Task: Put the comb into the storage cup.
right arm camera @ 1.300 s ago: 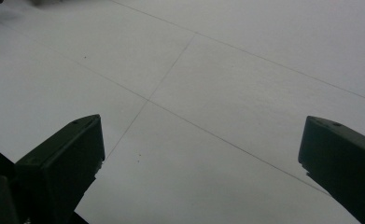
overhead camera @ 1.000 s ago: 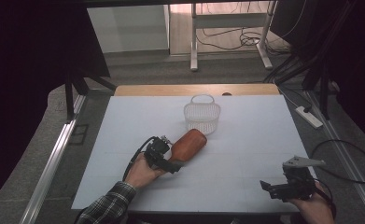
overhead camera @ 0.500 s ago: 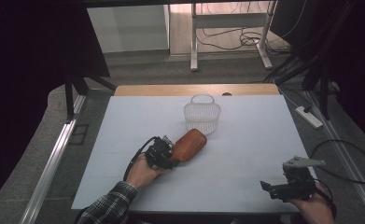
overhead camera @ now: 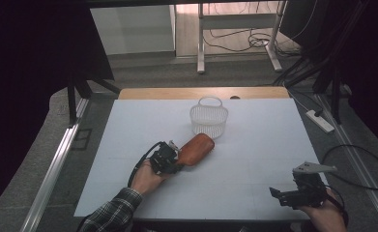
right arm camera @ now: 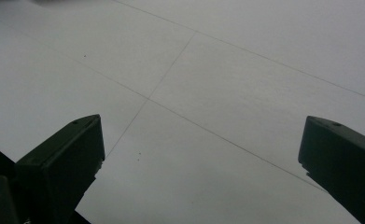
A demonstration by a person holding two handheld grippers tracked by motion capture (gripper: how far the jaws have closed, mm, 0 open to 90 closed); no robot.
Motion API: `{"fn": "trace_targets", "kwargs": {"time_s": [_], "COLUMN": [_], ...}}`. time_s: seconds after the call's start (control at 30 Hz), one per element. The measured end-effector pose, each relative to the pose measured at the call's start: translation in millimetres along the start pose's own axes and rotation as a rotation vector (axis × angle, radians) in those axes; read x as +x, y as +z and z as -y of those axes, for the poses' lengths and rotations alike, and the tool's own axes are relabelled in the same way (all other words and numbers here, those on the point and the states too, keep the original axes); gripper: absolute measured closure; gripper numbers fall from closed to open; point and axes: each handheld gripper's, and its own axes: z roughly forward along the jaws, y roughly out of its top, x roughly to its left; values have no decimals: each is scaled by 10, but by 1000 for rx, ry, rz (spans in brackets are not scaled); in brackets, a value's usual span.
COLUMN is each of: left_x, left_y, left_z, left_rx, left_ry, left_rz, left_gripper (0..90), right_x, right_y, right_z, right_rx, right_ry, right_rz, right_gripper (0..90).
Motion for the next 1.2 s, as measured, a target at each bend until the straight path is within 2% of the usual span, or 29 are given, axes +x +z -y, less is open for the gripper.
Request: {"fn": "trace_targets", "kwargs": {"time_s": [0.1, 0.33, 0.47, 0.67, 0.87, 1.2], "left_x": [24, 26, 22, -11, -60, -111], "left_y": [-6, -24, -42, -94, -167, -319], "left_z": [6, 8, 9, 13, 26, 58], "left_rx": [-4, -18, -34, -58, -91, -155], "left_ry": [-11, -18, -27, -20, 0, 12], "left_rz": [22, 26, 51, 79, 87, 97], "left_gripper": [705, 708, 709, 709, 708, 707], "right_x": [0, 0, 0, -1, 2, 6], "right_y": [0, -3, -4, -6, -8, -15], "right_z": [0, 1, 2, 3, 3, 4], "right_rx": [0, -2, -3, -4, -5, -11], "right_ry": [0, -2, -2, -3, -4, -6], "right_rz": [0, -1, -1, -2, -2, -3], "right_gripper": [2, 3, 2, 3, 3, 2]}}
